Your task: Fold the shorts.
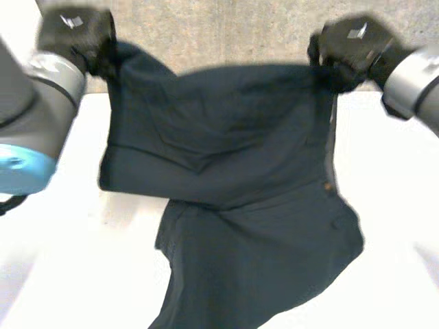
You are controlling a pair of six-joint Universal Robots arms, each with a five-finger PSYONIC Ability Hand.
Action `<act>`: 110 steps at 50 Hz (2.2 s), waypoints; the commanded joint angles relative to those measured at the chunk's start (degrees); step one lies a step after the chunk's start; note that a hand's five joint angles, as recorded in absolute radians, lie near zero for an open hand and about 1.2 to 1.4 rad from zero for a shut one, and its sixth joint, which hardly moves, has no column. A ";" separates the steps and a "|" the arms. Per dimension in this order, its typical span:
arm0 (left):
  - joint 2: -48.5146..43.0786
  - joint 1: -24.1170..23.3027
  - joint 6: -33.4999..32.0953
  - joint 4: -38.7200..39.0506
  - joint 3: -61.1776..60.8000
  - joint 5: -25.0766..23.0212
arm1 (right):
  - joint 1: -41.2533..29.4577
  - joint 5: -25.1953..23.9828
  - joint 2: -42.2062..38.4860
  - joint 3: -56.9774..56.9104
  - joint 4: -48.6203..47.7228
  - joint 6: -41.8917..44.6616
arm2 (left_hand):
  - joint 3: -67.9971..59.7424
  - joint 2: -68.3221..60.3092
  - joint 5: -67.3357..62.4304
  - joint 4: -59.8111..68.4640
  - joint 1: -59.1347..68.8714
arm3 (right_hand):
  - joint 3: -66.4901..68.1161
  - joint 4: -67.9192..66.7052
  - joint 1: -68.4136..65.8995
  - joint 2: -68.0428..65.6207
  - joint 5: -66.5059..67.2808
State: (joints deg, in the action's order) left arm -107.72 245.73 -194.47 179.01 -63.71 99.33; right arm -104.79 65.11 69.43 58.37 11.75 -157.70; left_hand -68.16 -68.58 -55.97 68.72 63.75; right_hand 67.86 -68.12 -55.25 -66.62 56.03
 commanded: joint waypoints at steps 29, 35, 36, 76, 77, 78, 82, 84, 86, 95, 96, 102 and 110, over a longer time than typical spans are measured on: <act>-6.84 -1.30 -3.46 4.61 -7.08 -0.19 | -0.69 2.93 -3.80 16.30 -7.12 6.88 | 52.39 52.81 50.21 -52.96 -47.99 | -57.86 58.12 45.25 56.62 -56.03; 5.67 -2.53 1.90 0.03 -24.15 -2.03 | 3.45 -2.09 1.40 26.16 -1.56 8.72 | 42.65 43.07 40.47 -43.22 -38.25 | -47.03 47.28 34.42 45.78 -45.20; 7.07 -2.88 2.78 -0.32 -26.44 -2.65 | 3.71 -2.70 2.19 27.66 -1.38 9.42 | 41.47 41.89 39.29 -42.03 -37.07 | -45.85 46.10 33.23 44.60 -44.02; 7.09 -6.93 5.86 9.69 -56.17 -7.22 | 13.47 -12.91 -2.73 49.56 -17.73 20.78 | 33.90 34.31 31.71 -34.46 -29.49 | 12.14 -11.88 -24.75 -13.38 13.97; 6.74 -6.93 5.77 9.78 -56.08 -7.22 | 13.47 -12.82 -2.64 49.47 -17.64 20.16 | 33.39 33.81 31.20 -33.95 -28.99 | 12.14 -11.88 -24.75 -13.38 13.97; 6.48 -6.93 5.69 9.78 -55.99 -7.14 | 13.47 -12.82 -2.55 49.38 -17.64 19.55 | 32.55 32.97 30.37 -33.12 -28.15 | 12.14 -11.88 -24.75 -13.38 13.97; 5.51 -7.02 4.81 10.66 -55.73 -7.22 | 13.56 -12.64 -2.02 49.03 -17.73 17.00 | 23.31 23.73 21.13 -23.87 -18.91 | 12.14 -11.88 -24.75 -13.38 13.97; 4.98 -7.02 4.28 11.79 -55.64 -7.22 | 13.65 -12.47 -1.93 48.77 -17.64 15.94 | 14.94 15.36 12.76 -15.51 -10.54 | 12.14 -11.88 -24.75 -13.38 13.97; 4.72 -6.93 3.75 12.15 -55.55 -7.14 | 13.65 -12.29 -1.85 48.59 -17.55 15.41 | 3.83 4.25 1.65 -4.40 0.57 | 12.14 -11.88 -24.75 -13.38 13.97; 11.19 -8.77 -1.69 9.88 -53.80 -5.91 | 13.56 -10.36 4.82 46.67 -6.96 15.75 | -11.84 -11.42 -14.03 11.28 16.25 | 12.14 -11.88 -24.75 -13.38 13.97; 12.44 -9.04 -2.31 8.83 -53.80 -5.91 | 13.47 -10.44 5.70 46.05 -4.66 16.20 | -11.84 -11.42 -14.03 11.28 16.25 | 12.14 -11.88 -24.75 -13.38 13.97; 19.82 -10.09 -3.72 -4.96 -51.25 -6.17 | 14.09 -10.53 12.65 42.18 14.32 24.62 | -11.84 -11.42 -14.03 11.28 16.25 | 12.14 -11.88 -24.75 -13.38 13.97; 20.89 -8.78 -3.37 -27.83 -45.10 -11.09 | 18.92 -7.63 14.50 38.04 40.08 42.02 | -11.84 -11.42 -14.03 11.28 16.25 | 12.14 -11.88 -24.75 -13.38 13.97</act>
State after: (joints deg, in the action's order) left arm -86.94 235.82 -198.19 163.09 -112.08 91.53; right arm -88.88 55.59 83.33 98.47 37.03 -125.94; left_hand -67.93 -68.36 -56.83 68.65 60.59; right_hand 67.73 -68.12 -52.03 -65.27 54.14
